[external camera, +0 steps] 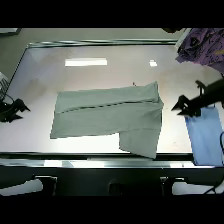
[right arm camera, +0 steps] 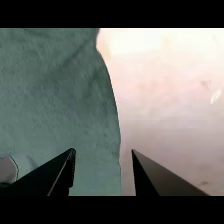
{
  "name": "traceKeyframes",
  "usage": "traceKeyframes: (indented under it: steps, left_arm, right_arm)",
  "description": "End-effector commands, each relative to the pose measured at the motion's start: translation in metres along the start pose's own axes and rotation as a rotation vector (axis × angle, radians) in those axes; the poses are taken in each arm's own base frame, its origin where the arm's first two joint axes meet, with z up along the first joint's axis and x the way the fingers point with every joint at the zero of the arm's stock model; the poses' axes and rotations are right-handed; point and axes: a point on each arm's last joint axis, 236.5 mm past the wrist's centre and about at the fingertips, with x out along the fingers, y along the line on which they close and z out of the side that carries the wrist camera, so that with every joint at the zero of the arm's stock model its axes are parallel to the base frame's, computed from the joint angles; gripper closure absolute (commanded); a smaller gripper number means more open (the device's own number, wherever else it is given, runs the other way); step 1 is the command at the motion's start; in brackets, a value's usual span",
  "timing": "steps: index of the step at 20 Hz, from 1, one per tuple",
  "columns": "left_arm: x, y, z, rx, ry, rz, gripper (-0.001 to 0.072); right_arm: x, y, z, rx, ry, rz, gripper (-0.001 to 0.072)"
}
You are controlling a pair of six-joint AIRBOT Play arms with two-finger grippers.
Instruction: Fold the clothes and pants, and hang the long-sleeved shirts on hangers.
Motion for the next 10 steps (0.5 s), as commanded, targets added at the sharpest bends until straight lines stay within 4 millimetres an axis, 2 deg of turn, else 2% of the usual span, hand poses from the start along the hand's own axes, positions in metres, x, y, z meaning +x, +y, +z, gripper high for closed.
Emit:
traceKeyframes:
  steps: [1, 3, 5, 7, 10]
  left_arm:
    - [0.008, 0.024, -0.043, -0.089, 0.014, -0.015, 0.0157]
    - [0.017, 0.021, -0.062, -0.087, 0.059, -0.019, 0.0157]
    - [0.02, 0.016, -0.069, -0.081, 0.082, -0.026, 0.0157]
    - [0.02, 0.013, -0.069, -0.076, 0.083, -0.031, 0.0157]
    - [0.021, 0.01, -0.07, -0.073, 0.086, -0.035, 0.0157]
  right_arm:
    - [0.039, -0.014, -0.084, 0.065, 0.086, 0.096, 0.0283]
    - [0.065, -0.017, -0.124, 0.088, 0.163, 0.109, 0.0283]
    - [0.085, -0.023, -0.153, 0.106, 0.225, 0.118, 0.0284]
    - [0.097, -0.027, -0.165, 0.122, 0.237, 0.124, 0.0284]
    - [0.106, -0.018, -0.166, 0.143, 0.211, 0.176, 0.0284]
